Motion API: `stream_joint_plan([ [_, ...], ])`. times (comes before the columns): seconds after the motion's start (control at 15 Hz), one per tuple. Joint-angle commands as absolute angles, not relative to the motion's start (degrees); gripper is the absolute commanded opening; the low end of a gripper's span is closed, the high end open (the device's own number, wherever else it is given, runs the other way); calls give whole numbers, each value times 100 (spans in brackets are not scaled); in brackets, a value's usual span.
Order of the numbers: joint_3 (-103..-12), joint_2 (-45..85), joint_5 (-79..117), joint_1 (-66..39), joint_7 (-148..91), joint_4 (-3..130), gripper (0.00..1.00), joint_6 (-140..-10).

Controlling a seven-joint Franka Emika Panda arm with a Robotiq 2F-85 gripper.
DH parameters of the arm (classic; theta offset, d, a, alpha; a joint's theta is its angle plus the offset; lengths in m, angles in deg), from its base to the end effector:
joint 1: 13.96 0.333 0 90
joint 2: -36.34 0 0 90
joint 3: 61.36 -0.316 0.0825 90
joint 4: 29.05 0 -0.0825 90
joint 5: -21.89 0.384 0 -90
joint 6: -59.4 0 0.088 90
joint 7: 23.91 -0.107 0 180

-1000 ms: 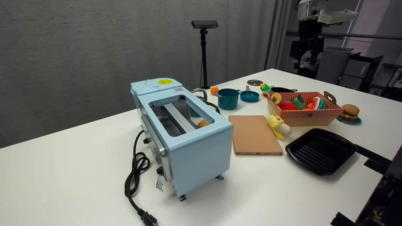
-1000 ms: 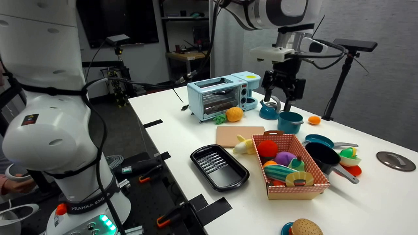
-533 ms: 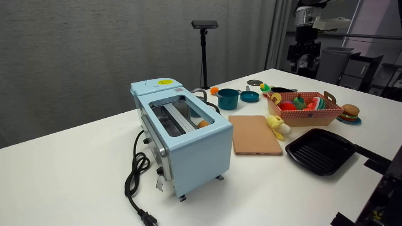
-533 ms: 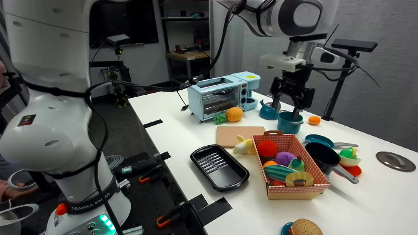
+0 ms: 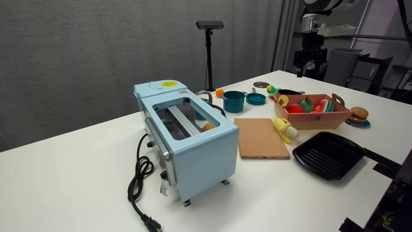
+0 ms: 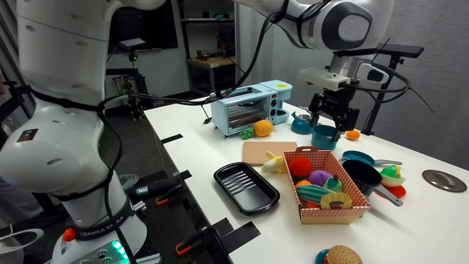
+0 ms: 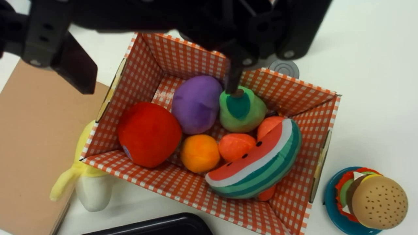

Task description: Pick the green object in the basket and put it on the tray

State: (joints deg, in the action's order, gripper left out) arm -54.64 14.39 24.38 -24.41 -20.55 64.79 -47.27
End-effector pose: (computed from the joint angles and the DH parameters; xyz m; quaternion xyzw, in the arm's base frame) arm 0.6205 -0.1802 0.3843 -0.9891 0.1252 0.0772 0.0121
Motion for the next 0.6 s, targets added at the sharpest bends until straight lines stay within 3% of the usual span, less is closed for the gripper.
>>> stream_joint_plan([
  [0.0,-5464,1434,2440,-2440,-2051,6461,100,-4710],
  [0.53,-5428,534,2573,-2608,-2073,5749,100,-4026],
])
